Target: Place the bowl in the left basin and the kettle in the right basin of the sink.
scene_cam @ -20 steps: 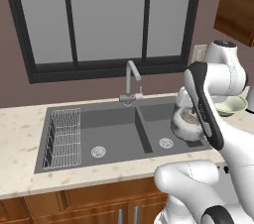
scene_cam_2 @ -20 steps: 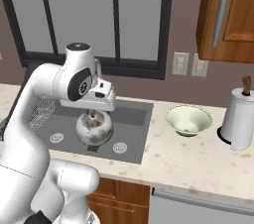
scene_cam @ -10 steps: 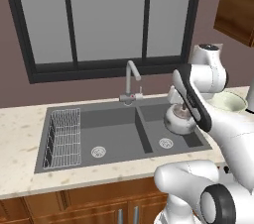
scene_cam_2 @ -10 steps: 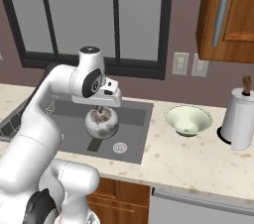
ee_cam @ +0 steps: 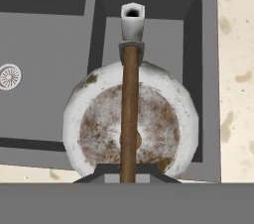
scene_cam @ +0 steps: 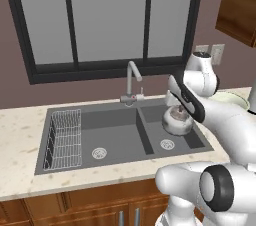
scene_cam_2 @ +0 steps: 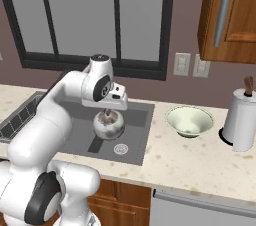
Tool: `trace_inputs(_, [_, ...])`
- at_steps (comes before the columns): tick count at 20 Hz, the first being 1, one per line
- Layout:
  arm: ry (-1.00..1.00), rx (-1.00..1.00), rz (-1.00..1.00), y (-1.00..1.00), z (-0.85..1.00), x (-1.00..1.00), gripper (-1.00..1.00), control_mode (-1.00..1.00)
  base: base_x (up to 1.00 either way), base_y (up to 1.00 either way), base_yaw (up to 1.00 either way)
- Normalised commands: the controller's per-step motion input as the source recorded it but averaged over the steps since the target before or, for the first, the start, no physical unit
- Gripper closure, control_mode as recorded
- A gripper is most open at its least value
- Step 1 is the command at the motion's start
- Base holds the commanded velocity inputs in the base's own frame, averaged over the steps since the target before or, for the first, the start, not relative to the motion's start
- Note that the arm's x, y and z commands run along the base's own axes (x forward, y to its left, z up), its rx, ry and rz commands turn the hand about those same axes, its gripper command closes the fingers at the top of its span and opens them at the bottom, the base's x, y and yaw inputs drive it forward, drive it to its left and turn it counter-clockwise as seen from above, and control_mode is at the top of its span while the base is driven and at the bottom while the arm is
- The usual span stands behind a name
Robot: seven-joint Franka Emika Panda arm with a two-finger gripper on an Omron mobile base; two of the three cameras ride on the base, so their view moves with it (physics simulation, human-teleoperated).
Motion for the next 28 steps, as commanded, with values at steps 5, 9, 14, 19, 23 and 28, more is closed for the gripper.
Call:
trace_inputs(5, [0.00, 0.00, 0.00, -0.08, -0.42, 0.30, 1.00, -1.00, 0.00, 0.00, 0.00])
trace_inputs(9, [0.00, 0.00, 0.00, -0.01, -0.40, 0.33, 1.00, -1.00, 0.00, 0.00, 0.00])
trace_inputs(14, [0.00, 0.00, 0.00, -0.01, -0.39, 0.23, 1.00, -1.00, 0.00, 0.00, 0.00])
trace_inputs(19, [0.00, 0.00, 0.00, -0.04, -0.36, 0.18, 1.00, -1.00, 0.00, 0.00, 0.00])
trace_inputs(23, [0.00, 0.00, 0.00, 0.00, -0.32, 0.27, 1.00, -1.00, 0.00, 0.00, 0.00])
trace_inputs(28, [0.00, 0.00, 0.00, 0.00, -0.26, 0.31, 1.00, -1.00, 0.00, 0.00, 0.00])
